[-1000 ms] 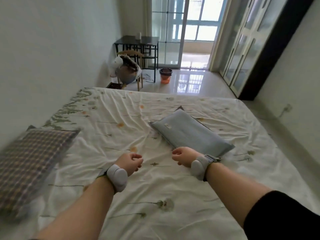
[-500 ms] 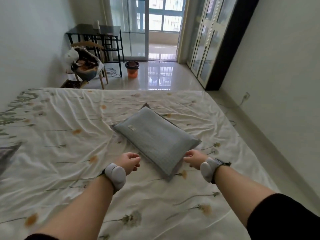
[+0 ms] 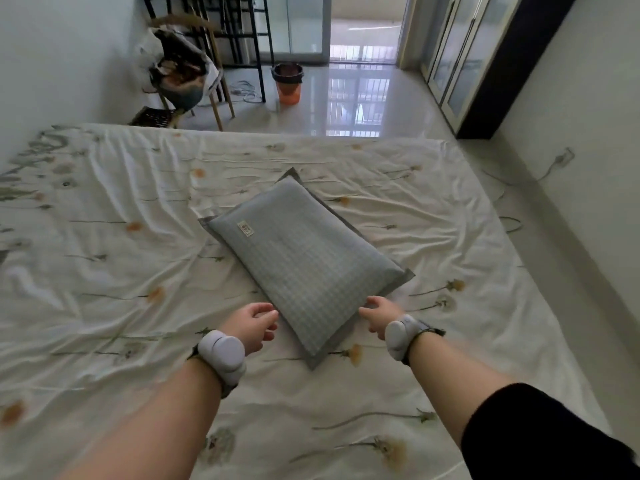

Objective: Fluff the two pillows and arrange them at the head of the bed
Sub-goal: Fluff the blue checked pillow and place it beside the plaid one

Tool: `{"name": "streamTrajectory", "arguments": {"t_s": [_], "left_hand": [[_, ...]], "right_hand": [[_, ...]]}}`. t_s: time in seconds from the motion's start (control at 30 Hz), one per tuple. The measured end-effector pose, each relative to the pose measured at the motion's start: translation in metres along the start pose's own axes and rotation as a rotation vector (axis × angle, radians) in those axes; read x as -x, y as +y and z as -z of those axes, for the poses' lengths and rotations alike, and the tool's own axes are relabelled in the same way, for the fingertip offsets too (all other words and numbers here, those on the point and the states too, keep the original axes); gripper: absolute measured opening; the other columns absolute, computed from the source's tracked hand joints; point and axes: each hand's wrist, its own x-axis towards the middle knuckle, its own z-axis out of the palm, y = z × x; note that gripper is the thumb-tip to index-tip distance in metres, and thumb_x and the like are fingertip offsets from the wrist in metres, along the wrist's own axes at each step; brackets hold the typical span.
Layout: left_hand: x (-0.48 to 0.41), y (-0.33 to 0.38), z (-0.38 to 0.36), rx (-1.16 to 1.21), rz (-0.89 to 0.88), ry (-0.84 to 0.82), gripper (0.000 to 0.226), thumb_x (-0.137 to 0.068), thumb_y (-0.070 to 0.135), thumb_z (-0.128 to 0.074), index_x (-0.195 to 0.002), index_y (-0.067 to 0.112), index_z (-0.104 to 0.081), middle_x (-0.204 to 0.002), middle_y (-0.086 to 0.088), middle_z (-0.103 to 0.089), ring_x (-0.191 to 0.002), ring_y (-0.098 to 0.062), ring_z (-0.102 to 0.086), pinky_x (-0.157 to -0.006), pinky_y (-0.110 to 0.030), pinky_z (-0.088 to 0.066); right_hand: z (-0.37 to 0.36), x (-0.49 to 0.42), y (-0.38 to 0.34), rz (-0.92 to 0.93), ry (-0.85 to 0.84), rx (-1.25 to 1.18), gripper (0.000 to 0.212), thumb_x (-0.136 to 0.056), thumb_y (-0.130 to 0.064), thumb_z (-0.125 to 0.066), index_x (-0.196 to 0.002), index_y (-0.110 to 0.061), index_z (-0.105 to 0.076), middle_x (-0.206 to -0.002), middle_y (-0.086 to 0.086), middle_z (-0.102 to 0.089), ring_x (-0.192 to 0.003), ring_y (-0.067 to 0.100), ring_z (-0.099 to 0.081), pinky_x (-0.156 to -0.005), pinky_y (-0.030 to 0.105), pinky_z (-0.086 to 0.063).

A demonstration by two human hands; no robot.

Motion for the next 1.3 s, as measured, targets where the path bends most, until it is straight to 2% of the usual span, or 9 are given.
{"name": "streamTrajectory", "arguments": {"t_s": [0.2,0.33,0.5,0.67,0.8,1.0,1.1,1.2,1.3], "left_hand": [[-0.04,-0.003,-0.031,0.078,0.052,0.085,0.036,-0.093,0.017,-0.048,-0.127,0.006,-0.048,-0.079,-0.008,-0.058,-0.062,-0.017,-0.051,-0.055,-0.026,-0.034],[-0.056,-0.007,-0.038,0.104,0.072,0.111,0.035,-0.094,0.016,-0.046,-0.127,0.005,-0.047,-0.076,-0.007,-0.056,-0.061,-0.017,-0.05,-0.055,-0.025,-0.033],[-0.069,-0.022,-0.037,0.117,0.124,0.116,0.035,-0.094,0.019,-0.047,-0.127,0.007,-0.048,-0.079,-0.006,-0.058,-0.065,-0.017,-0.052,-0.057,-0.026,-0.036],[-0.079,-0.036,-0.035,0.146,0.16,0.155,0.034,-0.093,0.02,-0.047,-0.125,0.008,-0.049,-0.075,-0.004,-0.058,-0.061,-0.015,-0.051,-0.054,-0.024,-0.034],[-0.083,-0.044,-0.035,0.14,0.165,0.146,0.035,-0.093,0.02,-0.047,-0.126,0.007,-0.048,-0.076,-0.003,-0.058,-0.06,-0.014,-0.051,-0.051,-0.022,-0.036],[-0.08,-0.059,-0.029,0.151,0.175,0.162,0.034,-0.094,0.019,-0.046,-0.125,0.006,-0.049,-0.075,-0.003,-0.057,-0.058,-0.014,-0.05,-0.052,-0.022,-0.035],[-0.075,-0.061,-0.024,0.173,0.184,0.188,0.035,-0.094,0.021,-0.045,-0.125,0.006,-0.049,-0.075,-0.004,-0.056,-0.059,-0.015,-0.049,-0.052,-0.024,-0.034],[-0.068,-0.053,-0.021,0.231,0.185,0.222,0.032,-0.095,0.027,-0.042,-0.119,0.009,-0.052,-0.079,-0.005,-0.054,-0.062,-0.016,-0.048,-0.048,-0.023,-0.038],[-0.062,-0.041,-0.018,0.327,0.195,0.271,0.037,-0.093,0.042,-0.039,-0.11,0.013,-0.054,-0.099,-0.01,-0.056,-0.084,-0.026,-0.053,-0.068,-0.031,-0.046]], "right_hand": [[-0.004,-0.071,0.011,-0.041,-0.067,-0.058,0.072,-0.081,-0.042,-0.052,-0.145,-0.022,-0.025,-0.14,0.01,-0.048,-0.115,0.03,-0.056,-0.071,0.031,-0.043],[-0.012,-0.102,0.011,-0.1,-0.077,-0.182,0.076,-0.084,-0.037,-0.054,-0.147,-0.022,-0.015,-0.142,0.015,-0.045,-0.101,0.025,-0.05,-0.07,0.031,-0.041],[-0.025,-0.128,0.011,-0.232,0.012,-0.312,0.082,-0.085,-0.028,-0.058,-0.148,-0.009,-0.009,-0.147,0.02,-0.034,-0.131,0.038,-0.039,-0.106,0.045,-0.038],[-0.042,-0.144,0.002,-0.341,0.024,-0.264,0.085,-0.084,-0.041,-0.058,-0.145,0.0,-0.015,-0.145,0.02,-0.033,-0.131,0.038,-0.038,-0.109,0.046,-0.033],[-0.056,-0.156,0.012,-0.247,-0.018,-0.234,0.072,-0.084,-0.054,-0.052,-0.128,0.003,-0.048,-0.133,0.021,-0.053,-0.122,0.035,-0.051,-0.103,0.042,-0.042],[-0.061,-0.153,0.005,-0.149,-0.035,-0.274,0.061,-0.088,-0.047,-0.049,-0.125,0.002,-0.053,-0.132,0.022,-0.055,-0.121,0.035,-0.052,-0.104,0.04,-0.042],[-0.056,-0.136,-0.018,-0.087,0.032,-0.217,0.053,-0.09,-0.043,-0.047,-0.122,-0.001,-0.056,-0.13,0.02,-0.056,-0.113,0.034,-0.055,-0.095,0.035,-0.039],[-0.055,-0.112,-0.04,0.05,0.01,-0.329,0.028,-0.084,-0.038,-0.055,-0.087,-0.011,-0.061,-0.094,0.015,-0.063,-0.064,0.016,-0.051,-0.079,0.034,-0.041],[-0.052,-0.082,-0.067,0.13,-0.019,-0.475,0.024,-0.078,-0.039,-0.059,-0.065,-0.02,-0.051,-0.071,-0.004,-0.055,-0.062,0.012,-0.051,-0.078,0.036,-0.045]]}}
